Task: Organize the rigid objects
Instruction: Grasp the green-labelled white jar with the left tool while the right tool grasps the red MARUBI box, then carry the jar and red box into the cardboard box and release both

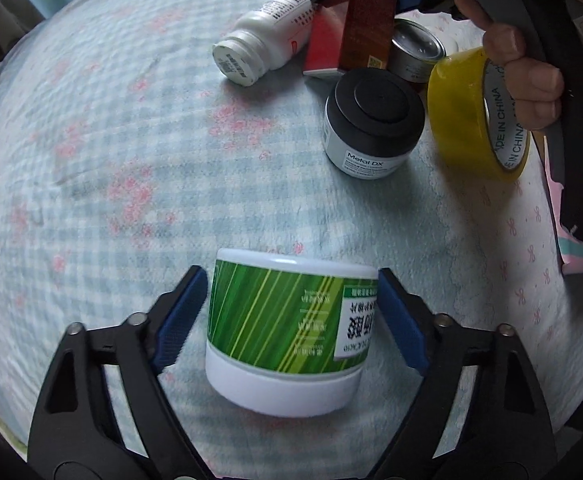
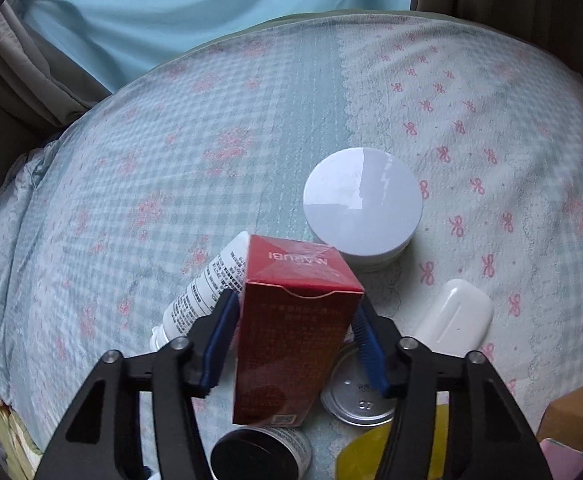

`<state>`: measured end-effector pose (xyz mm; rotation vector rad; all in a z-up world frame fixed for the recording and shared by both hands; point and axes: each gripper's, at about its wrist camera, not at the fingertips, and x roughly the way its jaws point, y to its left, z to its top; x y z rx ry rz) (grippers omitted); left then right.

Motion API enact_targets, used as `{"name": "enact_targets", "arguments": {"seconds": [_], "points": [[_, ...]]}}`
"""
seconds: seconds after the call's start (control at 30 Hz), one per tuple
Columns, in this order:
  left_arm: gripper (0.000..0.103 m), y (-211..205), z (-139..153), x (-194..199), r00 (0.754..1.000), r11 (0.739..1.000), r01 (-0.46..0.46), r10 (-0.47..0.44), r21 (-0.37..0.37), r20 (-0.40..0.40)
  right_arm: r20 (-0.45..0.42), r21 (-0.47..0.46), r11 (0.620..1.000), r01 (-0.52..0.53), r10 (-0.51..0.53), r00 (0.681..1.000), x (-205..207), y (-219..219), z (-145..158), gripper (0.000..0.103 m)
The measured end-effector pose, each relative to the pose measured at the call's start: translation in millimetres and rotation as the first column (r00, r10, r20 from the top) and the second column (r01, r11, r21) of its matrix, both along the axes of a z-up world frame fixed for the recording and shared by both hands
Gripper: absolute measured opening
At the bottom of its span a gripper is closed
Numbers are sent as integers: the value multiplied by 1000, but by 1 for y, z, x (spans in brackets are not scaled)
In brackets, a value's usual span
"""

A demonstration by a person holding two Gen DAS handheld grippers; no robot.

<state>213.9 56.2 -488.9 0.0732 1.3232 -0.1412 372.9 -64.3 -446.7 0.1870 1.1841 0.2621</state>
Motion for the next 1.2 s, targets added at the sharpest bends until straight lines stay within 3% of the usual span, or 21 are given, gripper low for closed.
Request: {"name": "enact_targets", "arguments": {"seconds": [0.33, 0.7, 0.93, 1.2], "points": [[69, 3, -1, 7, 1000, 999, -25, 25, -41, 15, 14, 8, 1000, 17, -17, 1000, -4, 1, 1, 41], [68, 23, 34, -12, 996, 999, -37, 39, -31, 78, 77, 13, 1000, -2, 1, 997, -26, -2, 35, 38], [68, 30, 79, -30, 988, 998, -61, 65, -33, 141, 152, 22, 1000, 13, -17, 988, -58, -14, 89, 38], [68, 17, 158, -55, 972, 999, -25, 34, -40, 233, 212, 36, 999, 23, -30, 977, -118, -37, 181, 38]]}}
